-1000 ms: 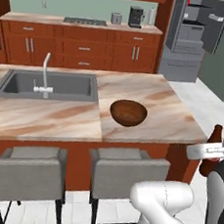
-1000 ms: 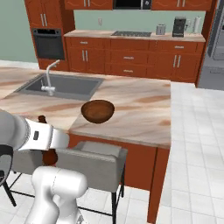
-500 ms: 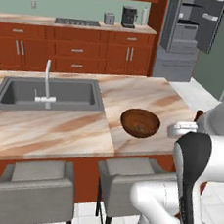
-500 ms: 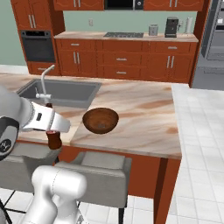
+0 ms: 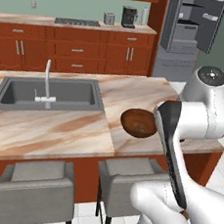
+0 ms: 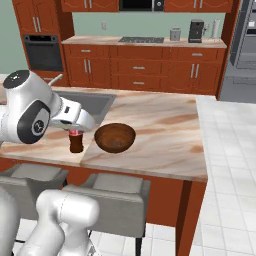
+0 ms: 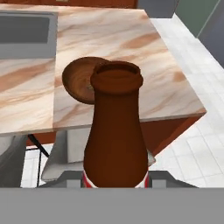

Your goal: Open the fridge, grab two sodas, and place both sodas inside the bowl with ice on the dining counter.

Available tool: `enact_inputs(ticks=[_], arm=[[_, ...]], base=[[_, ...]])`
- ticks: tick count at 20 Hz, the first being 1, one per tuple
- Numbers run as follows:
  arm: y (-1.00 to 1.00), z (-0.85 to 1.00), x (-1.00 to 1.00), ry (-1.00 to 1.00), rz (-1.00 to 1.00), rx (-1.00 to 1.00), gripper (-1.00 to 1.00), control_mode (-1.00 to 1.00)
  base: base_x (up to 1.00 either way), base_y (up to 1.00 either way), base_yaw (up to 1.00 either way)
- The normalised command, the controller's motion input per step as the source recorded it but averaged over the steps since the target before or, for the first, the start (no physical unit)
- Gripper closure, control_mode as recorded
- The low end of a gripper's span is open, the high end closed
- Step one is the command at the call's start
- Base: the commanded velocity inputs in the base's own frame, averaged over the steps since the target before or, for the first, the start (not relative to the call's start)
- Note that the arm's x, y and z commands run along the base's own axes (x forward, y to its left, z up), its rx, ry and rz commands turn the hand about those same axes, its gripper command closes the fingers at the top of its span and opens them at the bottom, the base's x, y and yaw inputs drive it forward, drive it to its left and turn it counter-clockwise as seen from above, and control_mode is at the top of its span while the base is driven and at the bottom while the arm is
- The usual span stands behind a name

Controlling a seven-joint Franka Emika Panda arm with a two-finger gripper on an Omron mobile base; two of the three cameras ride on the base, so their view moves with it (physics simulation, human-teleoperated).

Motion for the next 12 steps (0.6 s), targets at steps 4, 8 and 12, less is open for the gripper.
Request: enact_inputs(ticks=[4,8,12], arm=[[0.05,-0.18,0.70,0.25,0.00,-0.01,1.00,-1.00],[0.01,-0.22,0.67,0.19,0.00,-0.01,1.00,-1.00],[0.00,-0.28,0.57,0.14,0.00,0.00,1.00,-1.00]], base=[[0.00,0.00,0.00],[0.00,0.00,0.00],[0.00,0.00,0.00]])
